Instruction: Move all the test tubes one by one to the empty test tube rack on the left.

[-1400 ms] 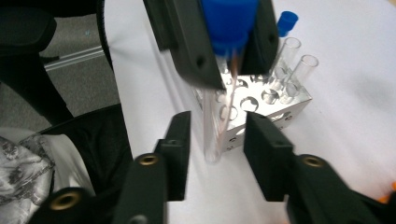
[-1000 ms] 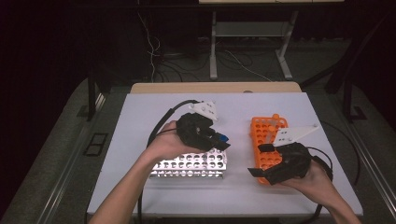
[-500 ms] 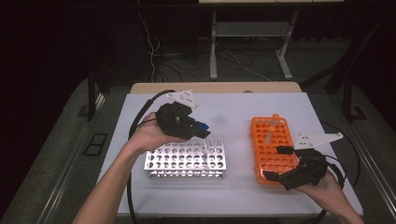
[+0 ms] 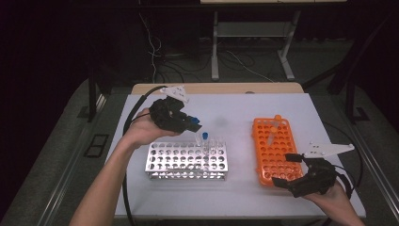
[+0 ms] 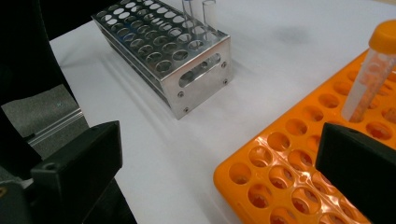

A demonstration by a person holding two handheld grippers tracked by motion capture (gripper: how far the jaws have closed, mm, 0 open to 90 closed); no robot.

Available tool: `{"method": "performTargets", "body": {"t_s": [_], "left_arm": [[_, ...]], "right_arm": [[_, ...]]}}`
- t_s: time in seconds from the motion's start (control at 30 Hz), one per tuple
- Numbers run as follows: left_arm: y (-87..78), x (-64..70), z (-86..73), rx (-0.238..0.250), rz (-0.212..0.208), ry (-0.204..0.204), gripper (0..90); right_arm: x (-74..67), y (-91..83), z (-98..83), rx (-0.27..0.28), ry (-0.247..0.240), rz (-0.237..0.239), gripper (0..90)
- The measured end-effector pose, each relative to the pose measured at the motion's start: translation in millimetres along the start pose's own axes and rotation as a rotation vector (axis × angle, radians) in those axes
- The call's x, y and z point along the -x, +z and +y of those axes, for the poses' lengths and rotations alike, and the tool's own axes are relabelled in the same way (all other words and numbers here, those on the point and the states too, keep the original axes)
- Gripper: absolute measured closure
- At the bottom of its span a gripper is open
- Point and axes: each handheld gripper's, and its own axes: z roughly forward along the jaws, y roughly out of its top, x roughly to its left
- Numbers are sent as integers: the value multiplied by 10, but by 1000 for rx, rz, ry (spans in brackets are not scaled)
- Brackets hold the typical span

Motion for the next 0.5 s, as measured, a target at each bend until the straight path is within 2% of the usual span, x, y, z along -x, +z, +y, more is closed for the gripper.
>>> {"method": "performTargets", "body": {"t_s": [0.27,0.5], "left_arm": [[151,-149,-107,-16,7,-27,745],[275,-229,-183,-28,5,-35,745]], "right_arm": [[37,39,-122,3,26,4,3],[51,38,-134,6,27,3,3]]}}
